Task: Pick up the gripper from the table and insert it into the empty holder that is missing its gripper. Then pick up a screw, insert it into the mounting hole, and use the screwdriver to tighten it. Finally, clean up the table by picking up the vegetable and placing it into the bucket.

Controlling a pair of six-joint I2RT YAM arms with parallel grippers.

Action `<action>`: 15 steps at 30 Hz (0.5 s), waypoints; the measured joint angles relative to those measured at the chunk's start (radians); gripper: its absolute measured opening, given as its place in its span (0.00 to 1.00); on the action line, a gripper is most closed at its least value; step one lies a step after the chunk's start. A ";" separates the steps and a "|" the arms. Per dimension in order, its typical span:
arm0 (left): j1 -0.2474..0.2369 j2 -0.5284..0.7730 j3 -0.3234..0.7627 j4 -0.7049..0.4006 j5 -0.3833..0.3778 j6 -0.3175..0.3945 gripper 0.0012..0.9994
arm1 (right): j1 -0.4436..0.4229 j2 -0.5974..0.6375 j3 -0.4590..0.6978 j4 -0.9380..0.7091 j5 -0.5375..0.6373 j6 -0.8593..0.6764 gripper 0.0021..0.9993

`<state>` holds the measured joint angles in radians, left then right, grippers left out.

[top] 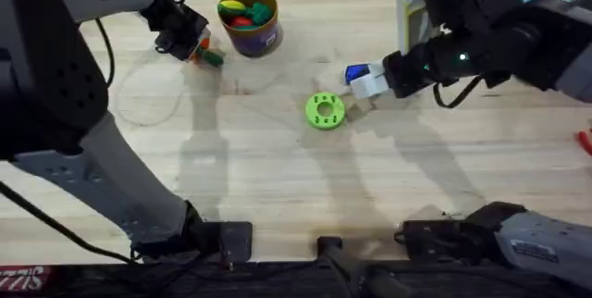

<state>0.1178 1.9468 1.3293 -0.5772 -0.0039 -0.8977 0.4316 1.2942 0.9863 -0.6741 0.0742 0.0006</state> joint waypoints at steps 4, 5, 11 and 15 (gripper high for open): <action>0.023 -0.029 0.000 -0.019 0.050 0.000 0.08 | 0.000 0.000 0.000 0.000 0.000 0.000 0.98; 0.027 -0.046 0.000 -0.024 0.057 0.001 0.08 | 0.000 0.000 0.000 0.000 0.000 0.000 0.98; 0.042 -0.222 0.000 -0.033 0.088 0.023 0.06 | 0.000 0.000 0.000 0.000 0.000 0.000 0.98; 0.032 -0.341 0.001 -0.049 0.108 0.034 0.05 | 0.000 0.000 0.000 0.000 0.000 0.000 0.98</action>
<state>0.1502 1.6060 1.3304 -0.6261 0.1038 -0.8638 0.4316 1.2943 0.9863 -0.6739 0.0742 0.0006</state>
